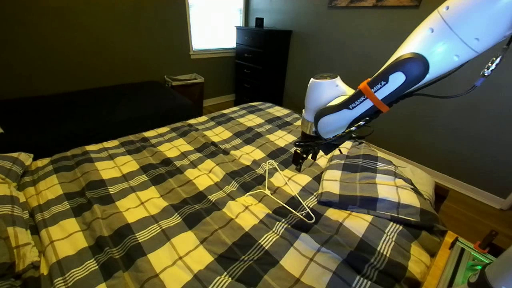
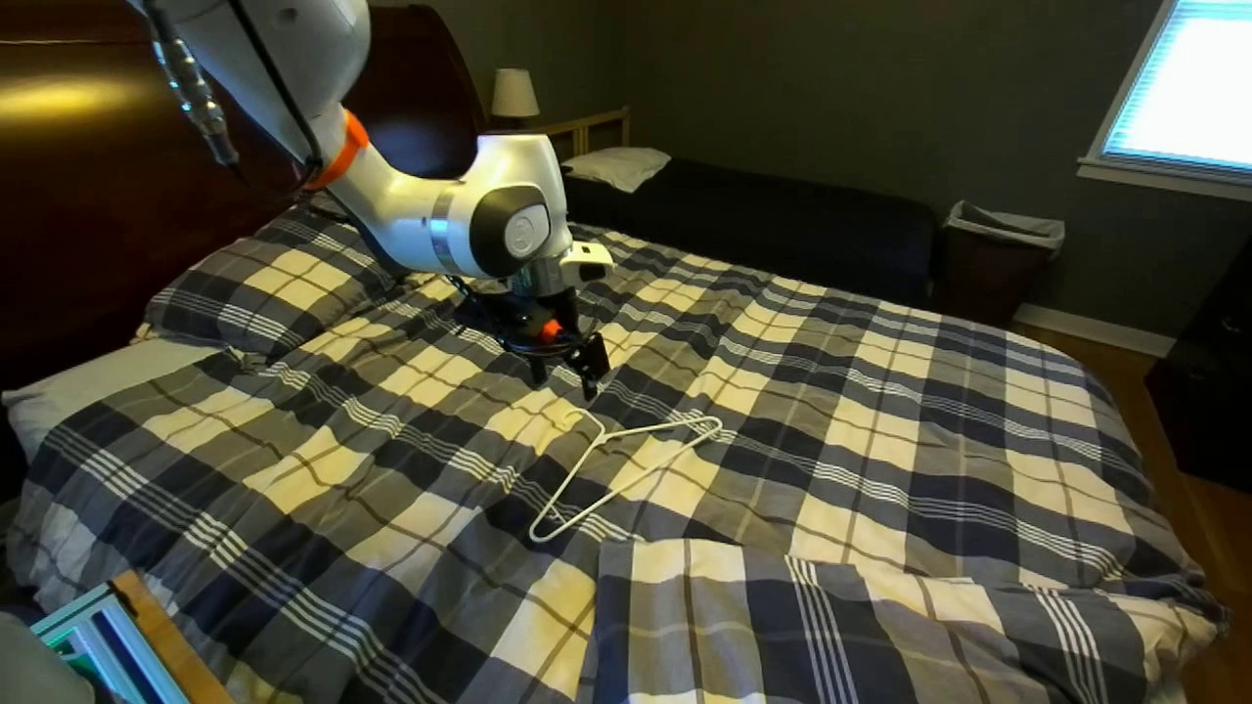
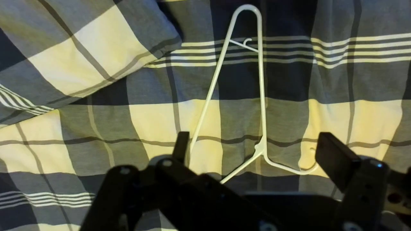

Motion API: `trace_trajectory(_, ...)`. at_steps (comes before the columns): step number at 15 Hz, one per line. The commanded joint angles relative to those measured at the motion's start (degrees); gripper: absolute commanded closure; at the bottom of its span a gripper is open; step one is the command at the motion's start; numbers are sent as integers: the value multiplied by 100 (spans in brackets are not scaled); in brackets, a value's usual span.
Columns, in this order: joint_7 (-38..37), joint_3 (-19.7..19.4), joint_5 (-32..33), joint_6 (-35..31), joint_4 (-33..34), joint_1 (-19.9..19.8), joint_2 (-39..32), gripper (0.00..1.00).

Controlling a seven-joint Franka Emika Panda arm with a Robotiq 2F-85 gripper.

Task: Put the white hanger under the covers then pull the covers on the bottom left corner downwards.

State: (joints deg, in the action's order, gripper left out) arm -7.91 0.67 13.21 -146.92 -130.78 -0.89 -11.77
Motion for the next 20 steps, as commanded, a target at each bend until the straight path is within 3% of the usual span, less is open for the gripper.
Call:
trace_trajectory(1,710,39,-510,-162,434,-53,-744,0)
trace_trajectory(6,1179,7,-804,-45,922,-99,-1527,0)
trace_trajectory(11,880,-244,-883,-214,1341,-164,-2135,0)
trace_trajectory(20,802,-147,-1594,-163,2222,-498,-3068,0)
